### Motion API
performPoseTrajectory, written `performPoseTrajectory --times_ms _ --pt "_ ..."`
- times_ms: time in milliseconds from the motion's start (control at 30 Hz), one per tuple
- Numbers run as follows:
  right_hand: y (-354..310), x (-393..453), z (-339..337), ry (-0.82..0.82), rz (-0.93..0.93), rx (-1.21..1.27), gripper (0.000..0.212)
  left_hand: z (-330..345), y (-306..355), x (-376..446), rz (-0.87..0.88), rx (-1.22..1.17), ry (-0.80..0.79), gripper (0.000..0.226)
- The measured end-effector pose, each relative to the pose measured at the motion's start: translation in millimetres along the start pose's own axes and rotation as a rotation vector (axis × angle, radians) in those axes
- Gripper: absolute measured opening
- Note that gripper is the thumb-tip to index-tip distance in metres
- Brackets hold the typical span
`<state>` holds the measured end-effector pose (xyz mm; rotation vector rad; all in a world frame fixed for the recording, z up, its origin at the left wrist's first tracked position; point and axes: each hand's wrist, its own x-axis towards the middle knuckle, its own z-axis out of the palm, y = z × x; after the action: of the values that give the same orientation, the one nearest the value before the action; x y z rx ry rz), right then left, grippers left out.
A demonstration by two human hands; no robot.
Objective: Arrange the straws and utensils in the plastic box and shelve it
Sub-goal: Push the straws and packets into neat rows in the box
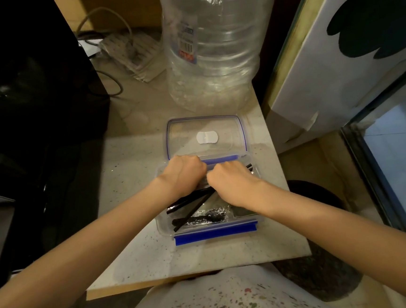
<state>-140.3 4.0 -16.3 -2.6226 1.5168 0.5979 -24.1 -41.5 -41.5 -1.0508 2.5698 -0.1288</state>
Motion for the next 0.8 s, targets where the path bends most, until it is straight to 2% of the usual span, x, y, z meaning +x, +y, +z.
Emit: performPoseTrajectory --times_ms 200,300,400,567,800 --pt "-4 5 3 -0.034 0.080 0.055 0.016 9 -5 0 0.006 -0.016 0.033 0.023" --pt "0 4 4 0.028 0.060 0.122 0.017 8 -5 -1 0.010 -0.008 0.021 0.023" --pt "3 0 7 0.116 -0.034 0.181 0.023 7 -5 0 0.014 -0.012 0.021 0.025" --pt "1 -7 12 0.131 -0.033 0.049 0.019 8 -6 -1 0.001 -0.009 0.015 0.019" --pt "-8 -16 12 0.055 -0.040 -0.055 0.027 3 -6 -3 0.009 -0.020 -0.009 0.021"
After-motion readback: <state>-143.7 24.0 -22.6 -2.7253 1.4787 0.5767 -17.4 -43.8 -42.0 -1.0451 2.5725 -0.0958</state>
